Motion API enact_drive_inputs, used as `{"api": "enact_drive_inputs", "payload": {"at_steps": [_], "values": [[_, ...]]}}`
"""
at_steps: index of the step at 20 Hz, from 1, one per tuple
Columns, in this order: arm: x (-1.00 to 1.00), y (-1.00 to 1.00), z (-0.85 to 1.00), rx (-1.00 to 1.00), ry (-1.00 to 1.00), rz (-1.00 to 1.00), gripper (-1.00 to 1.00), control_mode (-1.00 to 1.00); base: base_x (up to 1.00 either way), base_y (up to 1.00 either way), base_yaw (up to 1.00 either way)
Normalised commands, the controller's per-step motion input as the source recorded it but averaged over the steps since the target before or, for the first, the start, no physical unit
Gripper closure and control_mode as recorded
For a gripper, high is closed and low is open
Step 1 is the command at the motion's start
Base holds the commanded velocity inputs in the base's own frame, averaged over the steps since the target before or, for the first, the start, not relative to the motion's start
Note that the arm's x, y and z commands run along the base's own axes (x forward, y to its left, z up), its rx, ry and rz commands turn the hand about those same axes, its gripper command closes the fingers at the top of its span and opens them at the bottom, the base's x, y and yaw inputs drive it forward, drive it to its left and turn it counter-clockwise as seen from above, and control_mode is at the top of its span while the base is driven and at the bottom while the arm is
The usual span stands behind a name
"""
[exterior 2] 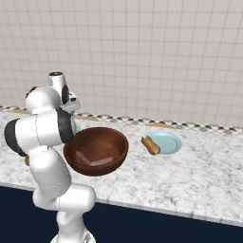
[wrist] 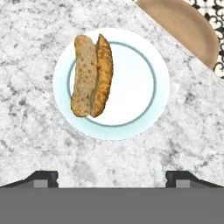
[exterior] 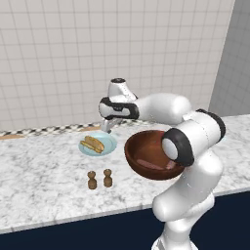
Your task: Place one bun and one sausage from the bowl on each plate.
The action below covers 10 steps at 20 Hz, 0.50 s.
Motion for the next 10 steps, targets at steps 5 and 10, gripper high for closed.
{"api": "enact_drive_inputs", "payload": {"at_steps": [5, 10], "values": [[-0.69, -0.78, 0.04, 0.00, 0.40, 0.04, -1.00, -1.00, 0.00, 0.00, 0.00], [-0.25, -0.58, -0.25, 0.03, 0.42, 0.09, -1.00, -1.00, 0.00, 0.00, 0.00]]}}
